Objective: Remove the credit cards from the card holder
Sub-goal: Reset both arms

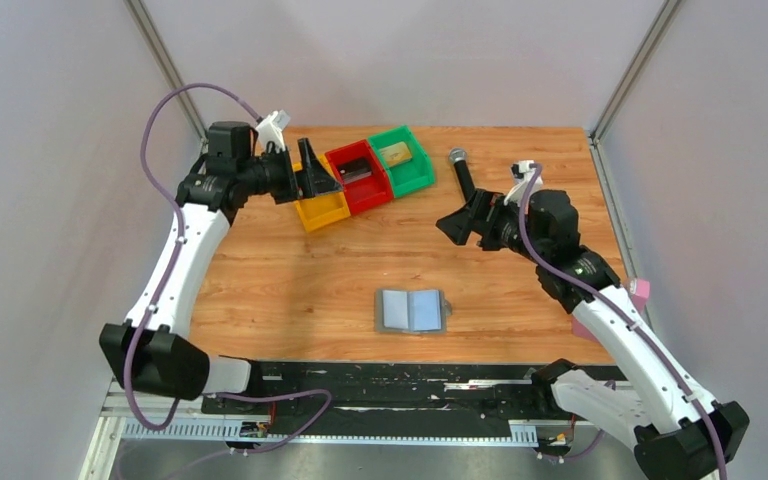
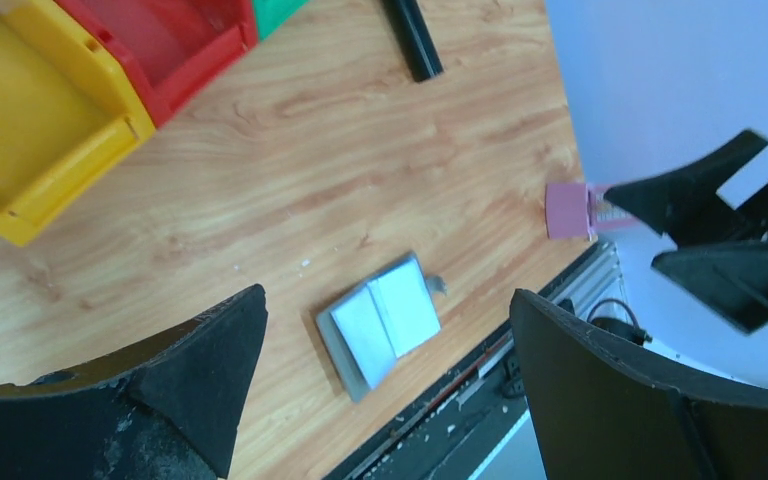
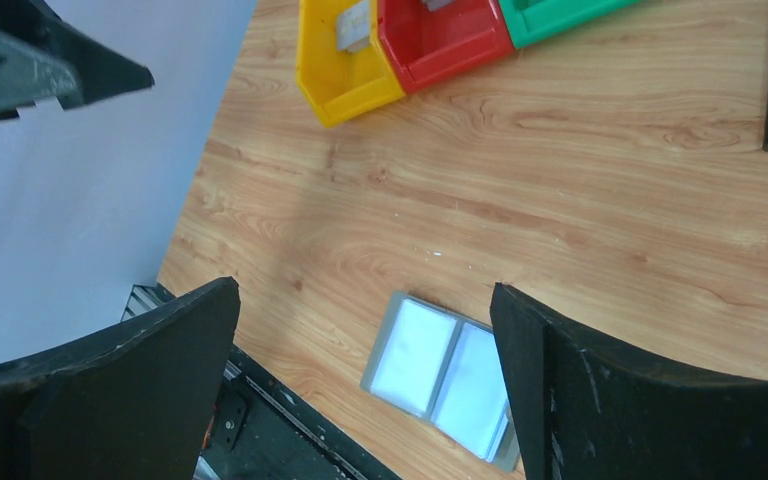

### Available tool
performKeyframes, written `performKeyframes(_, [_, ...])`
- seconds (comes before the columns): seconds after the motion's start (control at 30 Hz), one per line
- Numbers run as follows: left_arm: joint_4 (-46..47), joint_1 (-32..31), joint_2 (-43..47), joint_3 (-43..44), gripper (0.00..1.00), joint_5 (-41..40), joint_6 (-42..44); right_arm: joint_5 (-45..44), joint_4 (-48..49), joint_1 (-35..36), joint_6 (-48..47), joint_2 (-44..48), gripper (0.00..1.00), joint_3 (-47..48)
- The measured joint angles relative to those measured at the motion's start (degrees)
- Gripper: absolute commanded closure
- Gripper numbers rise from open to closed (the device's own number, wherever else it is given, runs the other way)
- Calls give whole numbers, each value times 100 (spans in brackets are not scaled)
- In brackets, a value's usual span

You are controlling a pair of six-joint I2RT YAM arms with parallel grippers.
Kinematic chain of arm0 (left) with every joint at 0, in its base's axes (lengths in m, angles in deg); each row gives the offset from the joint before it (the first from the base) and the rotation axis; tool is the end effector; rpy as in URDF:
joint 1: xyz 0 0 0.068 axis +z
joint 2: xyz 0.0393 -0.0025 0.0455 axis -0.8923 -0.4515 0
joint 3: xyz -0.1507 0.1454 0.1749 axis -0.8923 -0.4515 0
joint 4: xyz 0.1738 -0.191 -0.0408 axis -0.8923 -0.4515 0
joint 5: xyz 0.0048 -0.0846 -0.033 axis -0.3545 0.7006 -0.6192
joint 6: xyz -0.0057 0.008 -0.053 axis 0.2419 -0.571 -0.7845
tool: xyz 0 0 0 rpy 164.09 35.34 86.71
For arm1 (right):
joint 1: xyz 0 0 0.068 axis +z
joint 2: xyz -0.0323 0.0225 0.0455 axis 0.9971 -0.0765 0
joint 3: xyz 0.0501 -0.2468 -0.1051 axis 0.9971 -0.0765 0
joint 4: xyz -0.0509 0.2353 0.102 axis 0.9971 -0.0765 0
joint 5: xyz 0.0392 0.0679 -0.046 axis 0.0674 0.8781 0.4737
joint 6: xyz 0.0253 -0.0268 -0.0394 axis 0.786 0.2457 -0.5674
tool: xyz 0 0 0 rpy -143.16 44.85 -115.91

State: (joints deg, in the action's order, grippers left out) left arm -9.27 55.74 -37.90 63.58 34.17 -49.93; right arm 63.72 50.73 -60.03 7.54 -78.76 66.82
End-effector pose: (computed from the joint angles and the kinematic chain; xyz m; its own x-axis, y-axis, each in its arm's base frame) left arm 0.2919 -0.0594 0.3848 -0.7709 -0.2513 -0.5853 0.2788 0.6931 -0.6647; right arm 0.1916 0.1011 0.3403 -0.6216 0.2625 -0.7381 -0.3448 0.7544 0.5586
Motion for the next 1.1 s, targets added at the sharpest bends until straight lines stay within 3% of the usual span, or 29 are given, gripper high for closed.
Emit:
performKeyframes(0.53, [225,-116,2774,-2015,0,48,31,-457,-264,0,59,935,0,-68])
performKeyframes(0.77, [326,-118,3215,-2704,0,-72,-111,-474,-293,0,173,1005,0,-293])
performKeyframes(1.1, [358,-118,3252,-2734,0,-201,-122,-474,-310,0,201,1008,0,-302])
